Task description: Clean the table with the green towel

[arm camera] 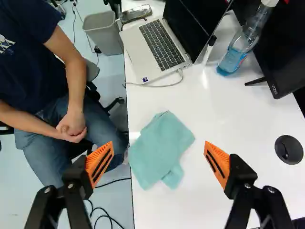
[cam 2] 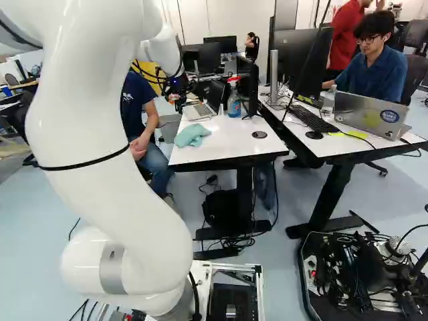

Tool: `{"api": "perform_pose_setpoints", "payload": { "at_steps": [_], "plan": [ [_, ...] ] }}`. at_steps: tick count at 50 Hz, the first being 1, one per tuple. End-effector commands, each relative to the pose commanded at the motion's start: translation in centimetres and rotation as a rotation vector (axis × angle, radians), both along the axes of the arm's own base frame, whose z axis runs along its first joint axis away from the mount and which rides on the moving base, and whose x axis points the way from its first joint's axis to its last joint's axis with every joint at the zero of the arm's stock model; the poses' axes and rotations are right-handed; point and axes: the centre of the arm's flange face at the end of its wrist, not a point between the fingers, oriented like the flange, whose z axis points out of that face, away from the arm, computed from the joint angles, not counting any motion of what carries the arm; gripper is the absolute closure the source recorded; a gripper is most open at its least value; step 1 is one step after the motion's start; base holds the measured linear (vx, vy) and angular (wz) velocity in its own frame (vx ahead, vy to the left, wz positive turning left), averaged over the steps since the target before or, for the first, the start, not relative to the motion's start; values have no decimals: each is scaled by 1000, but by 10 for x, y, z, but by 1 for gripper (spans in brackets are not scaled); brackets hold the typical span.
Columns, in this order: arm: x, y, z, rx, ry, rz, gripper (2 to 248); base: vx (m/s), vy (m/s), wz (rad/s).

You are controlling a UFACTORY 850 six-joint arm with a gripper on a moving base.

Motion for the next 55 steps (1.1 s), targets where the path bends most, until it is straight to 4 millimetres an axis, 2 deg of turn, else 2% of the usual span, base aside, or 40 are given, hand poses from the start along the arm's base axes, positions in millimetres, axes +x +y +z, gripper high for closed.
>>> {"api": "perform_pose_setpoints", "payload": {
  "at_steps": [29,55],
  "plan": [
    [-26,-11,-30,-12,-74,-18,3,0,0,0],
    [-70,-26,-73,-28,-177,-39,3,0,0,0]
  ]
}}
